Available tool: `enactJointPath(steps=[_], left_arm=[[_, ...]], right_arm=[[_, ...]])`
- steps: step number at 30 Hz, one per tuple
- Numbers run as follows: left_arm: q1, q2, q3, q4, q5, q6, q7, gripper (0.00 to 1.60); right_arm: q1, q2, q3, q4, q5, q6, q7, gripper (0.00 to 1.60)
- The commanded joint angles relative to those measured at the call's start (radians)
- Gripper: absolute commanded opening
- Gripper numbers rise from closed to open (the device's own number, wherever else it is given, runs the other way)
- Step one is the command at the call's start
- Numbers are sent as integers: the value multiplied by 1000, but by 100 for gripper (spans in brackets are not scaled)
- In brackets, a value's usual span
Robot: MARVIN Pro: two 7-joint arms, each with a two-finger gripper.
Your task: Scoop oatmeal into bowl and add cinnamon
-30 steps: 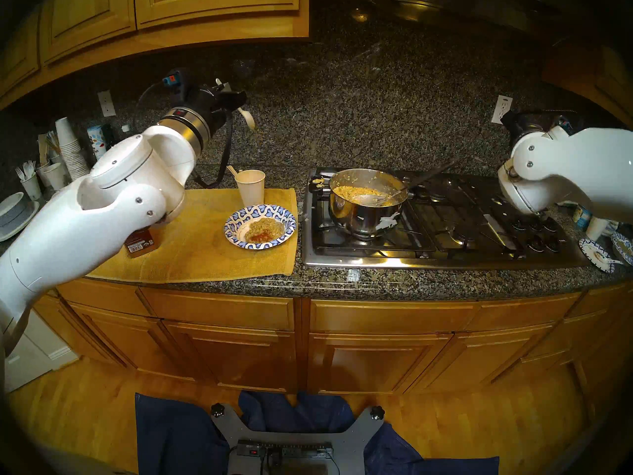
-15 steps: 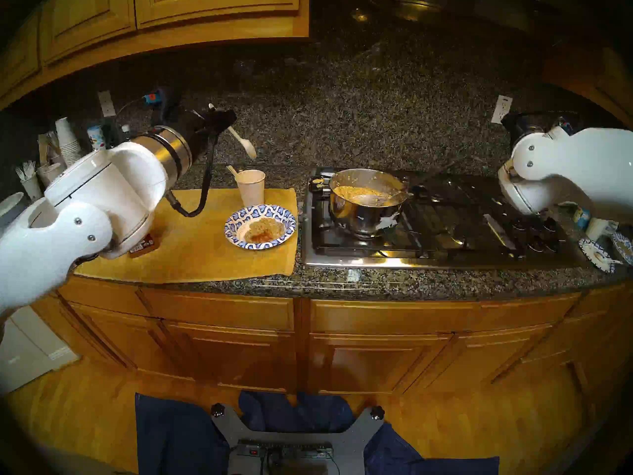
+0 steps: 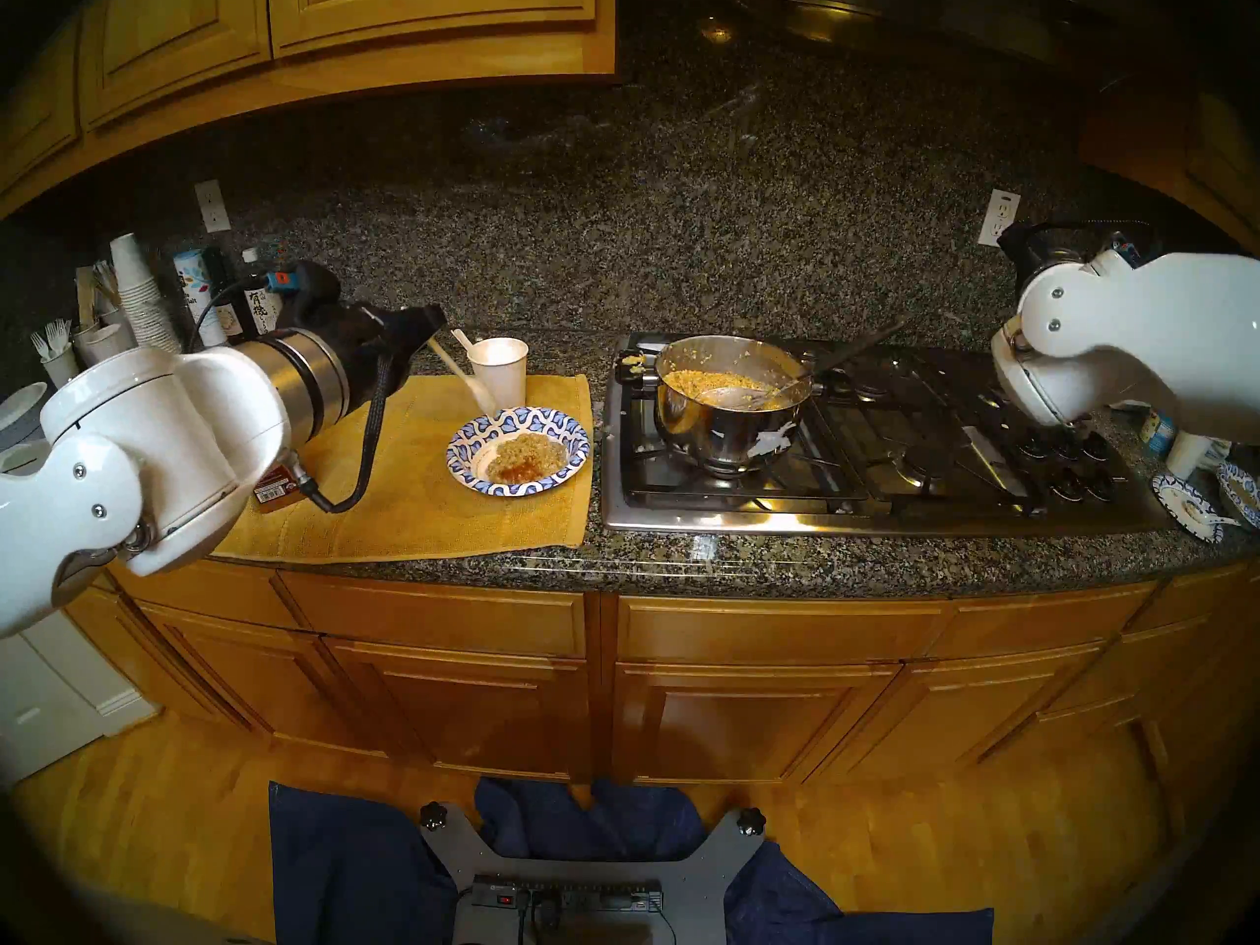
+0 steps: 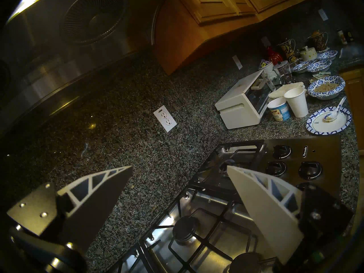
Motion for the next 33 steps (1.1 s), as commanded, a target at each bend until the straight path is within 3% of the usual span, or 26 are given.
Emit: enactJointPath(steps=[1, 7, 13, 15, 16, 21, 28, 33], left_arm=[[32, 84, -22, -9, -40, -3, -90, 0], [61, 107, 13, -9, 15, 9, -196, 0], [90, 87, 61, -6, 150, 16, -256, 0], [94, 81, 69, -4, 174, 17, -261, 0], [102, 64, 89, 5, 236, 20, -261, 0], [99, 13, 128, 34, 378, 24, -265, 0], [76, -40, 140, 55, 493, 9, -267, 0], [69, -44, 129, 36, 516, -10, -269, 0]], right_arm=[[29, -8, 25, 9, -26, 0, -62, 160], [28, -7, 27, 9, -32, 0, -70, 160], [28, -6, 27, 9, -32, 0, -66, 160], [28, -6, 27, 9, -32, 0, -66, 160], [28, -7, 26, 9, -30, 0, -61, 160], [28, -7, 25, 10, -28, 0, -56, 160], [28, -7, 25, 9, -30, 0, -61, 160], [28, -6, 26, 9, -32, 0, -64, 160]])
